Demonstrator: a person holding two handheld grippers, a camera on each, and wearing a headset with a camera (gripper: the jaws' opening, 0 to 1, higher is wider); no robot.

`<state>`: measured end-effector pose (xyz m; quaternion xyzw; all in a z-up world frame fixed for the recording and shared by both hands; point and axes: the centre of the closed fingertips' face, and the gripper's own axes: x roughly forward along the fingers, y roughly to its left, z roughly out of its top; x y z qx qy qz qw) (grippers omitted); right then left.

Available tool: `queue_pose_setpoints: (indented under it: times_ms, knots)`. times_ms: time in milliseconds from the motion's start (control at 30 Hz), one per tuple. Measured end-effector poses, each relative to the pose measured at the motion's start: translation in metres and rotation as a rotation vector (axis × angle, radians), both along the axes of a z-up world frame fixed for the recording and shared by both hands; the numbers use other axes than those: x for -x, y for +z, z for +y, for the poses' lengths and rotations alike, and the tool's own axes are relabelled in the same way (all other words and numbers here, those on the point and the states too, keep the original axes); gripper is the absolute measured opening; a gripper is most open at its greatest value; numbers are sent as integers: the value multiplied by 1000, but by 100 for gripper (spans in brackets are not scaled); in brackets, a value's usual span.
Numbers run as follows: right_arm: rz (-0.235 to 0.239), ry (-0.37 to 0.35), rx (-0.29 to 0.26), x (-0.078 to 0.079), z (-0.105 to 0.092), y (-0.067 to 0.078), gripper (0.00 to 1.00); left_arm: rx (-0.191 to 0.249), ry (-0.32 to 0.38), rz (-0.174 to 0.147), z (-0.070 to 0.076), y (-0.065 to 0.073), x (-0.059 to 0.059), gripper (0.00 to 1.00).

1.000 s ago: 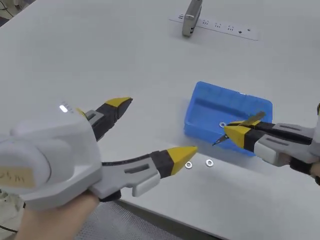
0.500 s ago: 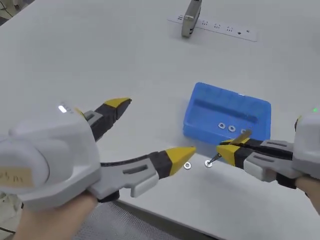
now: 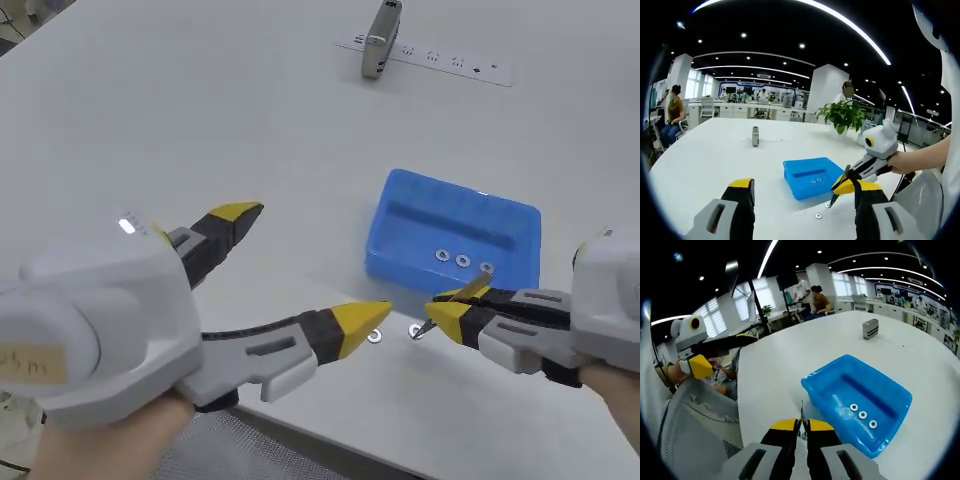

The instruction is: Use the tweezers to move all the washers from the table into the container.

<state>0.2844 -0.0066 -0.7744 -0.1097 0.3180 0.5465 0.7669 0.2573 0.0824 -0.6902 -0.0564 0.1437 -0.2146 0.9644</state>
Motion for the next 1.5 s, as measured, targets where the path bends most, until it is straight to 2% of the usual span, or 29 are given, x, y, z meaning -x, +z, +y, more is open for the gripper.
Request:
queue_pose_setpoints:
  times_ms: [67, 233, 500, 800, 867, 1100, 1300, 1433, 1500]
  knots:
    - [-23, 33, 8, 3, 3, 2, 3, -1, -1, -1, 0, 0, 0, 83]
    - [-27, 59, 20, 6, 7, -1, 3, -1, -1, -1, 0, 0, 0, 83]
    - [-114, 131, 60, 9, 7, -2, 3, 0, 3, -3, 1, 1, 0, 83]
    - [-126, 121, 64, 5, 4, -2, 3, 0, 3, -5, 1, 1, 0, 83]
    - [-98, 121, 58, 7, 4, -4, 4, -1, 3, -5, 0, 1, 0, 83]
    - [-102, 122, 45, 9, 6, -3, 3, -1, 5, -7, 1, 1, 0, 83]
    - [-68, 81, 35, 6, -2, -4, 3, 3, -10, -5, -3, 1, 0, 84]
    - [-81, 85, 46, 10, -6, -1, 3, -12, -13, -7, -5, 1, 0, 84]
    - [-107, 83, 50, 11, -10, 6, 3, -15, -11, -3, -4, 0, 0, 83]
